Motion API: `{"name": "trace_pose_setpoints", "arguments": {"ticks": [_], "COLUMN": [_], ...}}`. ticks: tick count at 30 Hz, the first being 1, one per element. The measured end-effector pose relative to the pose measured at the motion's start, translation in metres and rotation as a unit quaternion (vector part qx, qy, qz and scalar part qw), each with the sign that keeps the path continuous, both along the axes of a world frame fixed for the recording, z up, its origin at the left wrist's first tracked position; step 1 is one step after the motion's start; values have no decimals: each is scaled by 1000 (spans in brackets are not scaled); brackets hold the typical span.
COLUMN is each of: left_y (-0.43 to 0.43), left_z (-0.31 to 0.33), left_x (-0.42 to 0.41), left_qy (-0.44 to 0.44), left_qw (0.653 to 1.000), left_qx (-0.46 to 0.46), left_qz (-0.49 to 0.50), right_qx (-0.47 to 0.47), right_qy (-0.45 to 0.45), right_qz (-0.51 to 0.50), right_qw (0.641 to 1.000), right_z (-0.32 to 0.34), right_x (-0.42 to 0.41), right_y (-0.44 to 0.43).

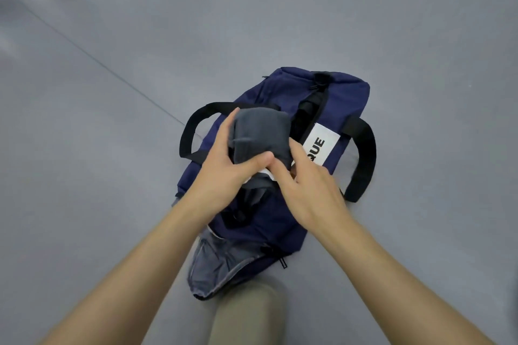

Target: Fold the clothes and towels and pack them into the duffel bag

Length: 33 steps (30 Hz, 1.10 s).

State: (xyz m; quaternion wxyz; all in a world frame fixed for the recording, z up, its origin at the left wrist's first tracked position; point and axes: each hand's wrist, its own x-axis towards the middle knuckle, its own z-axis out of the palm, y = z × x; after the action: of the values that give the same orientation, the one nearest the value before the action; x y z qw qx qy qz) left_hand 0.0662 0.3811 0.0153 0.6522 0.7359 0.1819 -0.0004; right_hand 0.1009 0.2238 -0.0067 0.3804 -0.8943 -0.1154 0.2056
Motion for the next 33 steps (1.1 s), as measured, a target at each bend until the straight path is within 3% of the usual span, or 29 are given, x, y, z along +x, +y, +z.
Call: {"name": "trace_pose_setpoints", "arguments": {"ticks": [5,13,17,23,33], "left_y": [16,18,11,-27,-70], "left_z": [-31,-38,-30,-34,-102], "left_x": [20,23,18,25,41], "left_qy": [38,61,52,36,167], "left_qw": [997,988,984,974,872], "left_qx": [62,144,167,208,404], "left_qz": [8,-13,-34,-85,-219], "right_qx": [-211,-306,-261,-175,-82], "right_qy": [-75,-105,-163,-128,-86], "right_qz": [76,121,24,-61,-57], "right_qw": [972,938,951,974,991], "right_z": [-21,-28,-24,-25,-6], "right_x": [18,41,19,-10,-22], "right_y": [-6,-17,-45,-74,-79]}}
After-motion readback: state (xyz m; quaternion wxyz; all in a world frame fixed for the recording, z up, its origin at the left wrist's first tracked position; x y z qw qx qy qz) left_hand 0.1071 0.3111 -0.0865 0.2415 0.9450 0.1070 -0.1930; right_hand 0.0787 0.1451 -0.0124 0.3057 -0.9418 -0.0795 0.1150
